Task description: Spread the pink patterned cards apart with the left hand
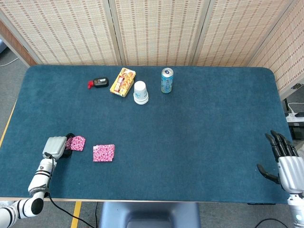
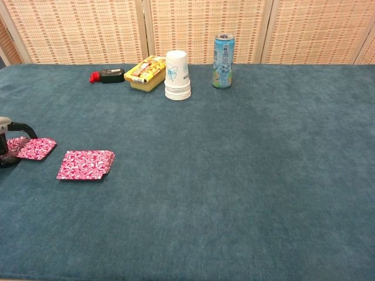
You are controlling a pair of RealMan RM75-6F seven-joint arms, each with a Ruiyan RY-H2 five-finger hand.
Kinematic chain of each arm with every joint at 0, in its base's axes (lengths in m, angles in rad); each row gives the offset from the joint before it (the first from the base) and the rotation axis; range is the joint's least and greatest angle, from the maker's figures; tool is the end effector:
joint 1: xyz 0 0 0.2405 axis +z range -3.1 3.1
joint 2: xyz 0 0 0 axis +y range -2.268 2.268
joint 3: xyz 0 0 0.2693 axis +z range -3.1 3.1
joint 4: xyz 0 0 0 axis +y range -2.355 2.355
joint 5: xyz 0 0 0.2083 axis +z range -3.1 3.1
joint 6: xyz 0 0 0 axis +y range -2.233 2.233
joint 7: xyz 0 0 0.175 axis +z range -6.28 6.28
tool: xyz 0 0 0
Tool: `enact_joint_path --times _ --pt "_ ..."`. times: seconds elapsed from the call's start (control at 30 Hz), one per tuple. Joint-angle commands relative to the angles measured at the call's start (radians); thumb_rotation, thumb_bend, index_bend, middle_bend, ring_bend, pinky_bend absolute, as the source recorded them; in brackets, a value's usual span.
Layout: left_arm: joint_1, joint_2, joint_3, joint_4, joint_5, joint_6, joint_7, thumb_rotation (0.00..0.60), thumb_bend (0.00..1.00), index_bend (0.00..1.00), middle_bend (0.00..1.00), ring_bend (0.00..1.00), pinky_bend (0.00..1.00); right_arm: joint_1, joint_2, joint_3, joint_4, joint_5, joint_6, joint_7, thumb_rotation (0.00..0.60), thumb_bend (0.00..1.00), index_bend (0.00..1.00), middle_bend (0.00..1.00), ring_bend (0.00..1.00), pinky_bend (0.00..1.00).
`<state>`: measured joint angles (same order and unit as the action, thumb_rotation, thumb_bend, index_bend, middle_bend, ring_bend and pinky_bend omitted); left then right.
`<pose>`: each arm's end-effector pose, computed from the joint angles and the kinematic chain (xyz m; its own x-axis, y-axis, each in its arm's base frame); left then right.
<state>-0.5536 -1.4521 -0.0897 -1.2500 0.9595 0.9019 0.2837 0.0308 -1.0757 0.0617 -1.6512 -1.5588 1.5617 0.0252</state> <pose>-0.3298 0.3645 0.0303 0.4956 0.3736 0.7841 0.8433 0.0088 -0.5373 -0.3122 -0.1973 0.1870 0.3772 0.0642 0.9239 -0.9250 -0.0228 0.3792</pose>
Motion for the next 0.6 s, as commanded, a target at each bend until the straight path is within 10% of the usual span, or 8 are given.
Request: enact_joint_path --times 0.03,0.37,0.6 --pt "-0.001 0.002 -0.005 -0.009 -0.009 0.007 0.017 0.6 0.41 0.03 1.0 1.0 1.0 0.0 0.001 -0.001 0.0 0.0 -0.001 0.0 0.6 0.2 0.0 0.0 0.0 0.14" --pt "0.006 0.047 0.003 -0.078 -0.037 0.036 0.101 0.6 0.42 0.0 1.0 1.0 1.0 -0.002 0.001 -0.002 0.002 -0.006 0.005 0.008 0.6 0.2 0.0 0.0 0.0 0.14" --pt "0.052 0.176 0.036 -0.327 0.034 0.131 0.123 0.6 0.42 0.0 1.0 1.0 1.0 0.002 -0.001 -0.002 0.003 -0.003 -0.003 -0.002 0.6 0.2 0.0 0.0 0.0 0.14"
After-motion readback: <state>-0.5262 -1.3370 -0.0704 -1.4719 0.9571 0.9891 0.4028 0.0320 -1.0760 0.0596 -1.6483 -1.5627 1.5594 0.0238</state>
